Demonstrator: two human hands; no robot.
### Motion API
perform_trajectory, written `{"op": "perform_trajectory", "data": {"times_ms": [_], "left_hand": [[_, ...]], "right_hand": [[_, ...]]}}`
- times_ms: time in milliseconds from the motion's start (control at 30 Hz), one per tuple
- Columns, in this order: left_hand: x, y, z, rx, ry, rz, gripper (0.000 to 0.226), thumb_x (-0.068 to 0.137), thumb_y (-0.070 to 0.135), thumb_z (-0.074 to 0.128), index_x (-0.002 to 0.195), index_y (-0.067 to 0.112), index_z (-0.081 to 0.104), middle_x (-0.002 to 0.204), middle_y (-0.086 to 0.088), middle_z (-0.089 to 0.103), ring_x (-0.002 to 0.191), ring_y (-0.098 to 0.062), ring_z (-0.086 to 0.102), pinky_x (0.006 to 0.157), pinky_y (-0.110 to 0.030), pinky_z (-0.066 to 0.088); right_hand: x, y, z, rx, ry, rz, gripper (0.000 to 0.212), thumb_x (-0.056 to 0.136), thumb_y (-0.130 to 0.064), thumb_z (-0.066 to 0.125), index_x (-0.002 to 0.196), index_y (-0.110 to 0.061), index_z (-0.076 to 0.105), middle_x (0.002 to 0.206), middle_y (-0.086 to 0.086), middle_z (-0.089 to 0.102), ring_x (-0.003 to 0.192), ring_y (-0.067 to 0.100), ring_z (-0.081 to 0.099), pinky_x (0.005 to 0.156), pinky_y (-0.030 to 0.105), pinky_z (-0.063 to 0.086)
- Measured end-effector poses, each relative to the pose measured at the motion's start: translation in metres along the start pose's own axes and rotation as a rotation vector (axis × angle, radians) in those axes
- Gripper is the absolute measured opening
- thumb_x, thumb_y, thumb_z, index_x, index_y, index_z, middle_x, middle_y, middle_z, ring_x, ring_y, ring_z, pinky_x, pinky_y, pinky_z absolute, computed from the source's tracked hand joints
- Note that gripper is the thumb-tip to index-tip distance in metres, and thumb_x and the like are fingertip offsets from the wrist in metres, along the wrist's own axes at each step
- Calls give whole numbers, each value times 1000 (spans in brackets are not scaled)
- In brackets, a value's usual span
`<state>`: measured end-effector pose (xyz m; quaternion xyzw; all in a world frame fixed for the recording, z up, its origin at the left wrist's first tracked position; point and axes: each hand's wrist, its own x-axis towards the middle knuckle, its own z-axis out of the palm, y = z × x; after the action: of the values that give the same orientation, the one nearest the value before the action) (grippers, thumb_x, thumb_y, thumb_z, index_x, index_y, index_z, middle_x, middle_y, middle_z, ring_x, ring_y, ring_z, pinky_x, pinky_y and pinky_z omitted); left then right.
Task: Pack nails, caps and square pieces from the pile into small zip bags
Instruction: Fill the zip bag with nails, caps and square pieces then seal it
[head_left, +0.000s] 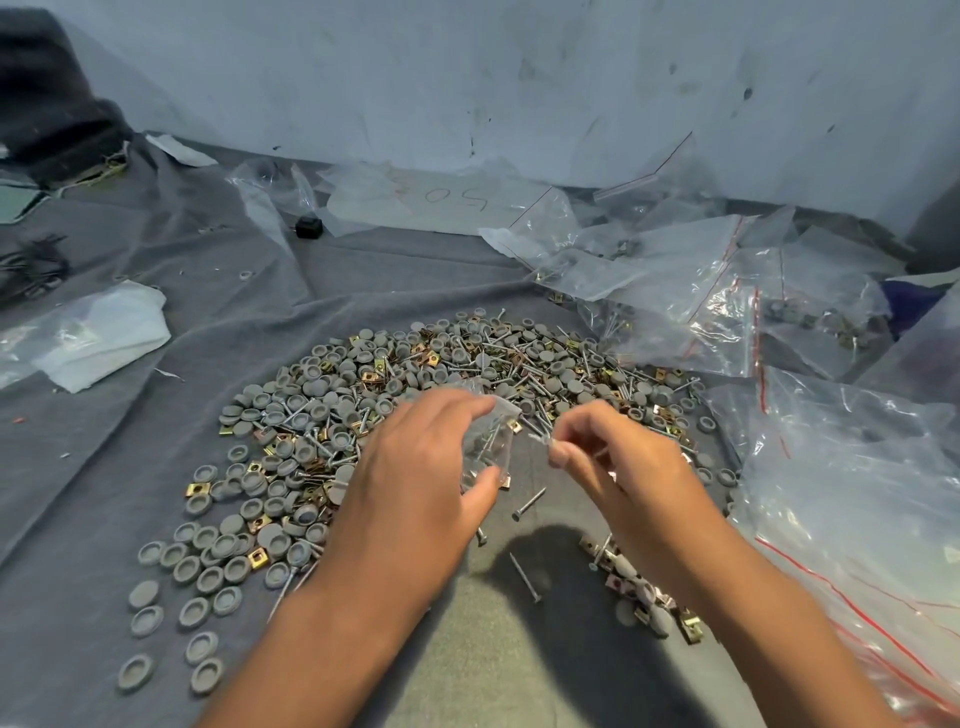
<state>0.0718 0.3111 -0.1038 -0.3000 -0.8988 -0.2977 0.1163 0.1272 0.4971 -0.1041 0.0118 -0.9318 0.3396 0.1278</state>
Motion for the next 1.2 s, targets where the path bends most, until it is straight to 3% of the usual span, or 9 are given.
{"op": "perform_trajectory", "data": {"times_ms": [167,267,467,567,633,767,967,1100,1200], "left_hand": [[0,0,5,-8,-13,15,63,72,17,87,130,21,62,125,10,61,114,-12,57,101,-37,49],[0,-1,8,-35,-2,22,60,71,13,87,126,20,63,121,10,61,110,-13,58,98,-36,49],[0,-1,2,-72,54,24,56,78,21,81,131,22,61,122,13,61,109,-2,55,101,-25,47],[2,1,-7,-107,161,-13,47,85,17,72,131,18,62,122,8,63,105,2,55,100,-7,40],[5,0,-15,-143,327,-31,39,88,8,69,126,14,65,113,4,66,88,5,55,88,-1,40],[11,-11,-29,-195,619,-50,32,91,2,63,118,16,70,106,10,65,82,11,52,75,-7,39],[7,-6,-18,-93,407,3,34,87,-3,66,118,10,70,110,3,66,95,-6,57,93,-8,40],[6,-1,-14,-102,289,14,36,86,1,67,121,10,68,109,9,60,92,4,49,94,-2,37],[5,0,-15,-110,256,-3,39,86,3,68,124,12,65,111,12,58,98,5,48,97,-2,36]], "right_hand": [[2,-20,8,-82,230,-294,8,91,-20,72,98,-16,72,92,-8,63,82,0,57,74,14,46],[5,-23,18,-143,261,-312,19,86,-12,79,104,-14,73,96,-4,67,83,5,62,77,21,53],[7,-5,0,-62,281,-179,19,82,-7,79,96,-17,72,89,-13,65,80,-2,61,71,4,43],[3,16,-21,-155,-70,135,21,86,-22,78,89,-39,65,85,-21,63,82,-8,60,68,5,45],[-4,27,-24,-295,-330,256,13,86,-42,76,86,-39,63,84,-20,63,77,-6,60,64,12,46],[-8,30,-14,-432,-430,233,19,84,-47,76,85,-34,63,87,-15,62,84,6,59,79,34,54],[-3,31,-11,-271,-420,252,9,97,-37,63,96,-30,60,92,-11,64,81,6,57,66,19,44],[-4,30,-20,-92,-342,262,12,101,-34,54,112,-29,54,96,-14,59,83,0,56,68,15,45],[-1,26,-16,-147,-332,188,5,102,-34,53,105,-33,55,97,-17,57,85,-1,54,73,16,47]]}}
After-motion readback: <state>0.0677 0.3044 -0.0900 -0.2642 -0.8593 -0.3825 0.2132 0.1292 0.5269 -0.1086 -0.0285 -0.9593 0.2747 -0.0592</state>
